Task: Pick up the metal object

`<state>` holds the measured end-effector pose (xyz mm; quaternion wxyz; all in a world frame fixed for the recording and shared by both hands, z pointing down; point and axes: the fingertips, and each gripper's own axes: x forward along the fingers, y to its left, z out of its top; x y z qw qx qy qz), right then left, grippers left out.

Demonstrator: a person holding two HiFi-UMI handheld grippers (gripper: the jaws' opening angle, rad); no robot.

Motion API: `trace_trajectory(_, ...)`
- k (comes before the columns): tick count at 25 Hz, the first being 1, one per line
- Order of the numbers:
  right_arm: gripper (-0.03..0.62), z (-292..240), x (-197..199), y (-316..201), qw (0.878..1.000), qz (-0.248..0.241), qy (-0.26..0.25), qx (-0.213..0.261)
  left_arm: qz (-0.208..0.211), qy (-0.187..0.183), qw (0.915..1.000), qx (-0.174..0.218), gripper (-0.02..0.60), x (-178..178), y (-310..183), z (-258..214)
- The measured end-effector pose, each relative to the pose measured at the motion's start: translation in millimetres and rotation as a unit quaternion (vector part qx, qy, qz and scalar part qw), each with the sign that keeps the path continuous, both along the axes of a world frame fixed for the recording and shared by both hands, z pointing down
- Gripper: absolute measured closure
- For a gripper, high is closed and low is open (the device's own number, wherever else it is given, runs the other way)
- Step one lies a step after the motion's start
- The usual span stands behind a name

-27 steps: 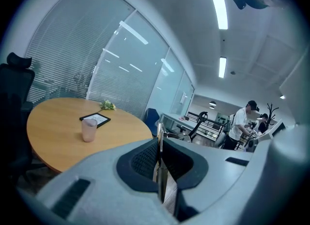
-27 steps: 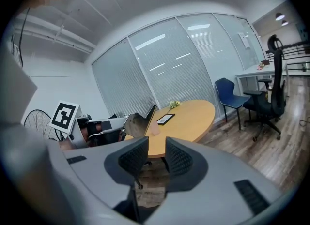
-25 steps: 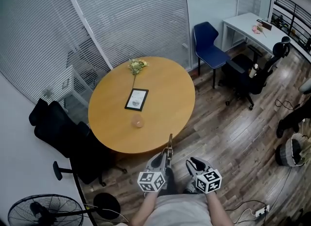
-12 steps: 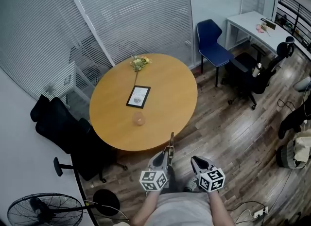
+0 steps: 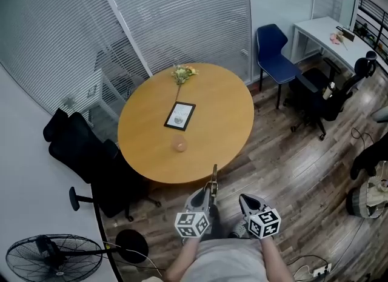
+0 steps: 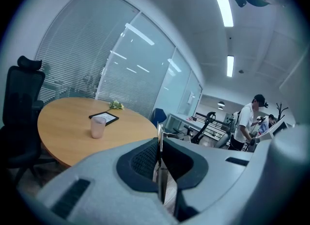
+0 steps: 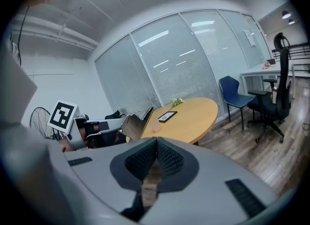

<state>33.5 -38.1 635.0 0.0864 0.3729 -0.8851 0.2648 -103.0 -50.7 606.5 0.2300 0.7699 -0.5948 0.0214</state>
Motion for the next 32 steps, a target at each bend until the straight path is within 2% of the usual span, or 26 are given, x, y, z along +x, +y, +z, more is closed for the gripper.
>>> trace_trajectory(32,0.596,-10,-1,2,1.0,-0.008,-0.015,0.014,0.017,-0.013,0.9998,0.004,0.56,11,2,0)
